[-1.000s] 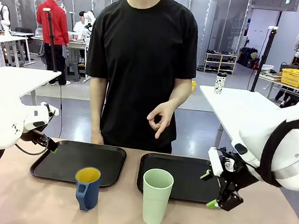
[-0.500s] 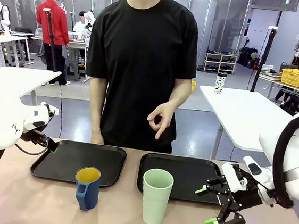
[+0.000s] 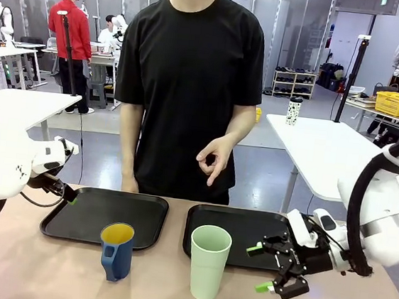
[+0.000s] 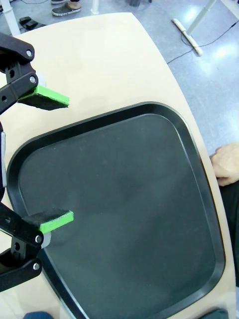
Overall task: Sort and store the cups by type.
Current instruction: Pick up the Reusable plastic cup.
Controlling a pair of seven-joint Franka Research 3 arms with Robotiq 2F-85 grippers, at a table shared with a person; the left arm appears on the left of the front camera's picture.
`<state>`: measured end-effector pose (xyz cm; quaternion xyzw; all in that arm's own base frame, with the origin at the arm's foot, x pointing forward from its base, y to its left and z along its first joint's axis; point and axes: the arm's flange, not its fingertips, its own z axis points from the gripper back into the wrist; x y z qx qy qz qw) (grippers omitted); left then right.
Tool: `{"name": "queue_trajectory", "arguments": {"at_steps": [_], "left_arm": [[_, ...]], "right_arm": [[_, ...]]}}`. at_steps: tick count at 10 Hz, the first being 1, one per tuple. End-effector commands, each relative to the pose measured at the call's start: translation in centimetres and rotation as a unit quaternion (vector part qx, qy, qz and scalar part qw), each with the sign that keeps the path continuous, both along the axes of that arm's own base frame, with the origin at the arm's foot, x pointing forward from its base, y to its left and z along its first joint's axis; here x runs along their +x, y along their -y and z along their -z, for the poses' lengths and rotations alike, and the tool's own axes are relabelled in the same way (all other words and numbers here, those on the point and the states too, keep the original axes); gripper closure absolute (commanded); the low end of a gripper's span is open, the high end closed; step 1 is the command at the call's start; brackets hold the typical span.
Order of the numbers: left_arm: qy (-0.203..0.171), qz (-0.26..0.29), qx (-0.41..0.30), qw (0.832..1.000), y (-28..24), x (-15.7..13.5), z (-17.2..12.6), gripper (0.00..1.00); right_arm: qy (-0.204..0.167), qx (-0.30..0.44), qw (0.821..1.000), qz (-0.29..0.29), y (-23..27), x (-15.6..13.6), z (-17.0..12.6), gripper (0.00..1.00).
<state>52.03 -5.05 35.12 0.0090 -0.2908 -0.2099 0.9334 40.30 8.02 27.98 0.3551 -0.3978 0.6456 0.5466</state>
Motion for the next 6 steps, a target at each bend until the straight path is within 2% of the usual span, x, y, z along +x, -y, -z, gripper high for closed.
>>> {"name": "queue_trajectory", "arguments": {"at_steps": [1, 2, 3, 4, 6], "left_arm": [[0.001, 0.003, 0.003, 1.0, 0.1, 0.0, -0.1, 0.0], [0.001, 0.003, 0.003, 1.0, 0.1, 0.0, -0.1, 0.0], [0.001, 0.003, 0.003, 1.0, 0.1, 0.0, -0.1, 0.0], [0.001, 0.003, 0.003, 1.0, 0.1, 0.0, -0.1, 0.0], [0.001, 0.003, 0.003, 1.0, 0.1, 0.0, -0.1, 0.0]], "right_arm": [[0.012, 0.04, 0.999, 0.006, 0.1, 0.3, 3.8, 0.0], [0.011, 0.046, 0.999, 0.014, 0.1, 0.4, 3.9, 0.0], [0.009, 0.013, 0.999, 0.033, 0.3, 0.3, 3.8, 0.0], [-0.009, 0.026, 1.0, 0.008, -0.5, 0.6, 0.3, 0.0], [-0.009, 0.026, 1.0, 0.008, -0.5, 0.6, 0.3, 0.0]]}}
